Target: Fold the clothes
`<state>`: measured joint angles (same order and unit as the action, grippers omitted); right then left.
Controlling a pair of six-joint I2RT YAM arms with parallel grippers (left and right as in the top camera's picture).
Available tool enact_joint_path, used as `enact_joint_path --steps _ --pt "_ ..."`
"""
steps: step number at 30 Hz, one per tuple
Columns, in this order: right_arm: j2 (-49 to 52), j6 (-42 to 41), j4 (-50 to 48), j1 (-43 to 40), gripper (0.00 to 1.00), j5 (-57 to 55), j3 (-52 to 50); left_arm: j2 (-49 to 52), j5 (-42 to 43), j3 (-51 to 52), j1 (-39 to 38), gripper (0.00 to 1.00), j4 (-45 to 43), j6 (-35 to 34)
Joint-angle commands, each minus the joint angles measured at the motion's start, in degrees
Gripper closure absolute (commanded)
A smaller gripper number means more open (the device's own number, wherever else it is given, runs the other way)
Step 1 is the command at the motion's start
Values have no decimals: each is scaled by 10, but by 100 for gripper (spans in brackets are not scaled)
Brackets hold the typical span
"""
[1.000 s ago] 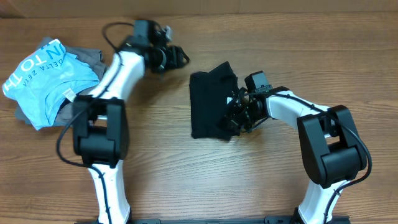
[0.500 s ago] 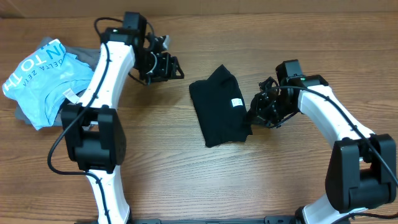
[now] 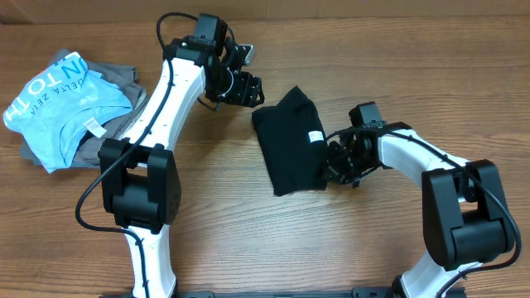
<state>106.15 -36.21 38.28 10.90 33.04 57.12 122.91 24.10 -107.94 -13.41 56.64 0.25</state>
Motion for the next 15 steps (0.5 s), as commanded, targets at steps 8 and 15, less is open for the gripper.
enact_joint_path --steps 8,15 --pt "7 -13 -113 -154 91 -137 9 2 -16 14 -13 23 -8 26" --pt "7 136 -10 -233 91 -8 114 31 -11 37 -39 19 -8 23"
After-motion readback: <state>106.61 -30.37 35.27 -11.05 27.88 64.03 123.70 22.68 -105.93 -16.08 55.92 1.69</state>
